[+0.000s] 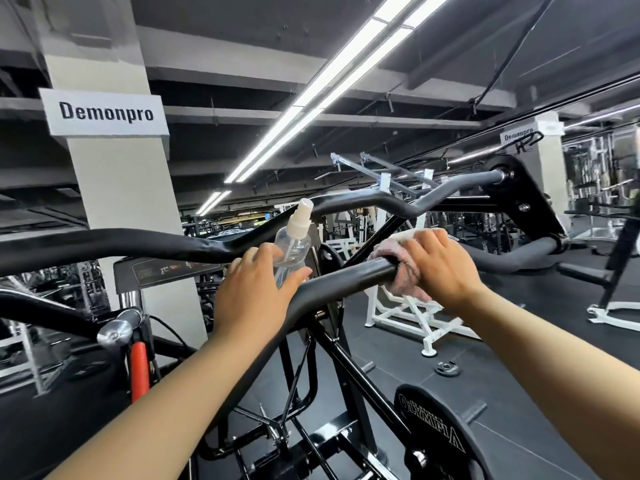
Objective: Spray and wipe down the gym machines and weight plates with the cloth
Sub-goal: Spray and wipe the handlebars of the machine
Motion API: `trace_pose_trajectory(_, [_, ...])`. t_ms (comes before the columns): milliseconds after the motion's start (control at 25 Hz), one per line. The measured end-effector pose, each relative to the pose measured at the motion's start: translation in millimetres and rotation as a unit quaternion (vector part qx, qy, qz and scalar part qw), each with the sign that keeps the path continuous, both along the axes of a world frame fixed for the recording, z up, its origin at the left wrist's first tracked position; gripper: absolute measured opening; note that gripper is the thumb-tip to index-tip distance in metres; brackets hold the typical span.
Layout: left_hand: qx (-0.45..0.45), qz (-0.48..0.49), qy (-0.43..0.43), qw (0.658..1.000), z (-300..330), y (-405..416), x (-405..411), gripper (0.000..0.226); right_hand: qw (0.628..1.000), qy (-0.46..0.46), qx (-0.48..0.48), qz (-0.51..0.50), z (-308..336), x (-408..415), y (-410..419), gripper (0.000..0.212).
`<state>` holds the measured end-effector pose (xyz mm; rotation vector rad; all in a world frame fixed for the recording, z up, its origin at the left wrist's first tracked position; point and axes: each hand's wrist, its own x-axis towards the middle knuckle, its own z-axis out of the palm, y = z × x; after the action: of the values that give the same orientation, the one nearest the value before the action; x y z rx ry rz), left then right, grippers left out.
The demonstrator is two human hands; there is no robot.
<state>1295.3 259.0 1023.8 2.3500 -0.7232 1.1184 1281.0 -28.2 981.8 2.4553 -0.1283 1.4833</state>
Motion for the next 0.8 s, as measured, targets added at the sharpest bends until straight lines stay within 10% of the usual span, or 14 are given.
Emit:
trace_pose_trajectory(240, [-0.016,-0.008,0.015,1.0,-1,0,2,0.048,0.989,-0.043,0.014,-0.141,1,-14,-41,0.033])
trace_pose_trajectory(400, [-0.018,-0.005,0.015,1.0,-1,-1,4,0.05,0.979,0.048,0.007,-0.2,10,-19,-55,0.084])
trace_pose_trajectory(480, [-0.018,-0.009,0.013,1.0,-1,-1,5,0.051,0.975,0.135,0.017,-0.176,13,-24,-48,0.112])
trace_pose_trajectory(800, [-0.018,-0.009,0.009,1.0,-2,-1,9,0.05,0.932,0.147,0.296,0.146,22,-43,-15,0.095])
